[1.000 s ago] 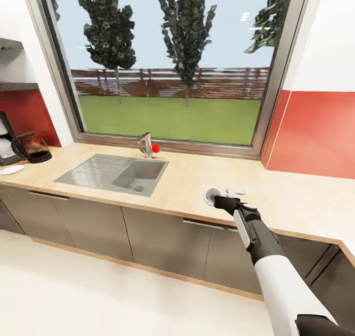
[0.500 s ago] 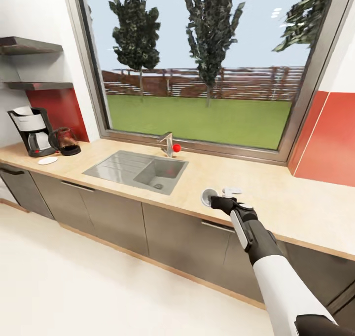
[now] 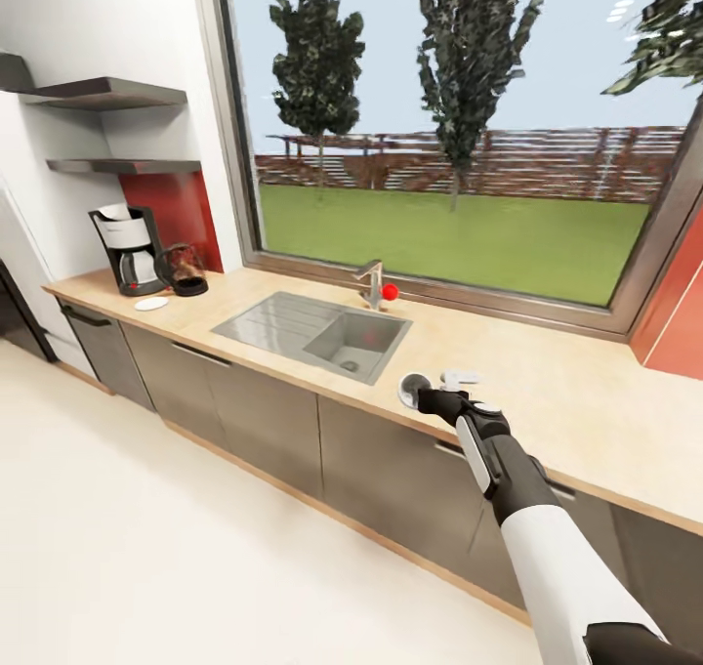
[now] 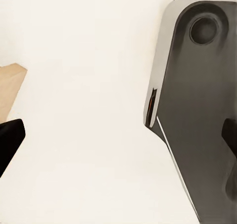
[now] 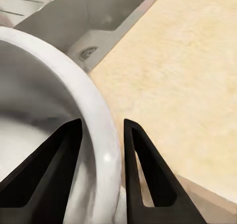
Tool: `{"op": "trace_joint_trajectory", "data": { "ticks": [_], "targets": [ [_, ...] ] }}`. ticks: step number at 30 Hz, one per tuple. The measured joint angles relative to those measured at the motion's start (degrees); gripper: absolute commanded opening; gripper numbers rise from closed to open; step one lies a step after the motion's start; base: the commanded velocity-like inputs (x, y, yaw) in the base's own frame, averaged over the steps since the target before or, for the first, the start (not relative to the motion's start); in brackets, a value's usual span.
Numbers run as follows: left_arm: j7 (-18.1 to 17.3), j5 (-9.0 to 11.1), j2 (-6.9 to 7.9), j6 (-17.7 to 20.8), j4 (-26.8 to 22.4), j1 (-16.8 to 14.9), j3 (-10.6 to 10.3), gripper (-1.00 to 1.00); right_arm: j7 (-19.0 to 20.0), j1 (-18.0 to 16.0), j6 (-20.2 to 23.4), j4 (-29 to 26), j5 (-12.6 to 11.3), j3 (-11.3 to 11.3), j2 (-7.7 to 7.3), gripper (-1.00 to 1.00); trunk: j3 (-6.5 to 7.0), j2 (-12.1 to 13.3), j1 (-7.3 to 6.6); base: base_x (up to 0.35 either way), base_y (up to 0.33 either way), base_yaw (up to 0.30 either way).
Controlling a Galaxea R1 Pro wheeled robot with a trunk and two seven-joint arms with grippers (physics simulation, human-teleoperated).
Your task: Set up a coffee station on the kitchen countertop: keep the coffee maker on the countertop, move the bottle of coffee from the kitchen shelf to the counter next to the coffee maker, place a paper coffee filter on top of the coffee maker, put the saucer next to the coffee maker with the coffee cup on the saucer, and place the electric kettle next to the coffee maker.
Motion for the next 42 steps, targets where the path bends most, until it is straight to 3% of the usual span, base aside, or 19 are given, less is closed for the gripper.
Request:
{"op": "trace_joint_trajectory", "data": {
  "ticks": [10,30,42],
  "targets": [
    [0.0,0.1,0.00,0.0,0.0,0.0,0.0,1.00,0.0,0.0,0.0,0.0,0.0,0.1,0.00,-1.00,-0.49,0.0,-0.01,0.045,0.040,0.249],
    [0.0,0.1,0.00,0.0,-0.1,0.0,0.0,1.00,0.0,0.0,0.0,0.1,-0.1,0.1,0.00,-1.00,-1.45,0.0,-0.02,0.182,0.266,0.249],
    [0.0,0.1,0.00,0.0,-0.1,0.0,-0.1,1.00,0.0,0.1,-0.1,0.1,-0.1,0.1,0.00,-1.00,-0.93,0.0,-0.04,0.267,0.203,0.216]
  ]
}}
